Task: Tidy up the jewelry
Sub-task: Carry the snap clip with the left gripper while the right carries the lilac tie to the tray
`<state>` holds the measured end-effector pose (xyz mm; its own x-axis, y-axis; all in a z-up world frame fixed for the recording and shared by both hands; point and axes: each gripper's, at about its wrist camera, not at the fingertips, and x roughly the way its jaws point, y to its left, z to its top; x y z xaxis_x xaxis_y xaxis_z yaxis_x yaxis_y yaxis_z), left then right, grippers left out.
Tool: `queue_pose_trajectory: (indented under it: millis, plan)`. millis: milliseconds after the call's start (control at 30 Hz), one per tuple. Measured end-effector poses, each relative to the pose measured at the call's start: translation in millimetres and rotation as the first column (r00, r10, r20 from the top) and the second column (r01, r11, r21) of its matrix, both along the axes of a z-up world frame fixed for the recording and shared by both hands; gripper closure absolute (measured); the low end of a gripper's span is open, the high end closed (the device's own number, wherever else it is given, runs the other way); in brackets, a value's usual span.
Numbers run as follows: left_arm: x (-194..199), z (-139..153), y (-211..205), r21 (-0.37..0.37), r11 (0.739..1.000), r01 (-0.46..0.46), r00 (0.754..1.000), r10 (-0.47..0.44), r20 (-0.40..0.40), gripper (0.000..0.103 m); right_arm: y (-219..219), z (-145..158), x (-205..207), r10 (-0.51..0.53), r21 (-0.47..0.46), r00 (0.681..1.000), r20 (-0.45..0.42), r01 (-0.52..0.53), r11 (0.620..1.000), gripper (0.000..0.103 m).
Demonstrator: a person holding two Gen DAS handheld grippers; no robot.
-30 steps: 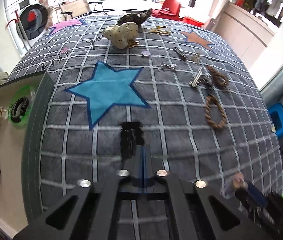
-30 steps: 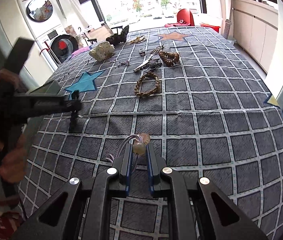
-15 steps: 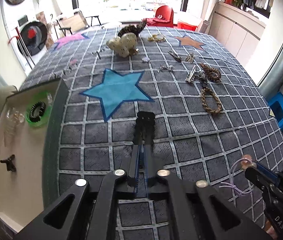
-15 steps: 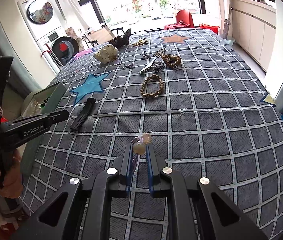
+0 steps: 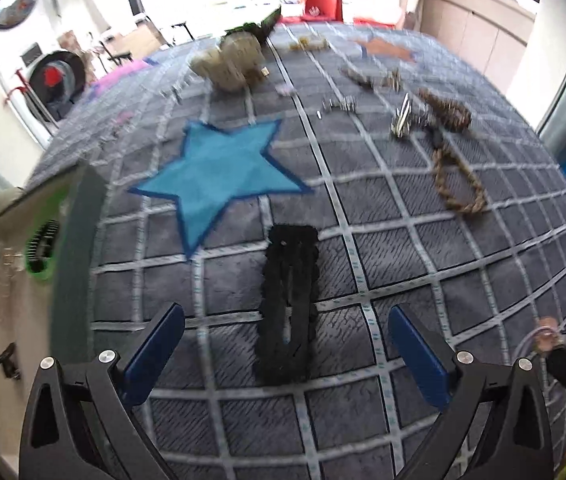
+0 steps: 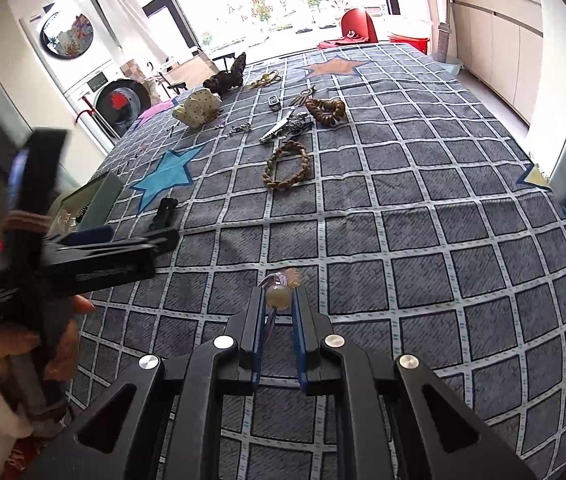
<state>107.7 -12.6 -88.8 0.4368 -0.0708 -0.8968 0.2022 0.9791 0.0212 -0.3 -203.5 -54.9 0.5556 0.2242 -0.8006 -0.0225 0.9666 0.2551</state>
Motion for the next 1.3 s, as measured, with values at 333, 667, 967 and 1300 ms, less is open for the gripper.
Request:
queue_pose_trajectory:
  millis: [333, 667, 967, 1300]
  plan:
    - [-2, 8, -12, -0.066, 0.994, 0.087, 0.996, -0.085, 0.021, 0.072, 0, 1, 3, -0.011, 0.004, 1.000, -0.002, 0.011, 1.000, 0.089]
    - [-37, 38, 1, -0.123, 0.989, 0.087, 0.993, -0.076, 0.094, 0.072, 2, 12, -1, -0.009, 0.009, 1.000, 0.008, 0.009, 1.000, 0.089]
    - [-69, 69, 36, -0.170, 0.984, 0.061, 0.986, -0.033, 0.163, 0.072, 20, 30, 2, 0.023, 0.016, 0.999, 0.025, -0.023, 1.000, 0.089]
    - [-97, 94, 117, -0.215, 0.975, -0.057, 0.966, 0.108, 0.234, 0.072, 88, 61, 19, 0.162, 0.018, 0.984, 0.066, -0.164, 0.986, 0.089]
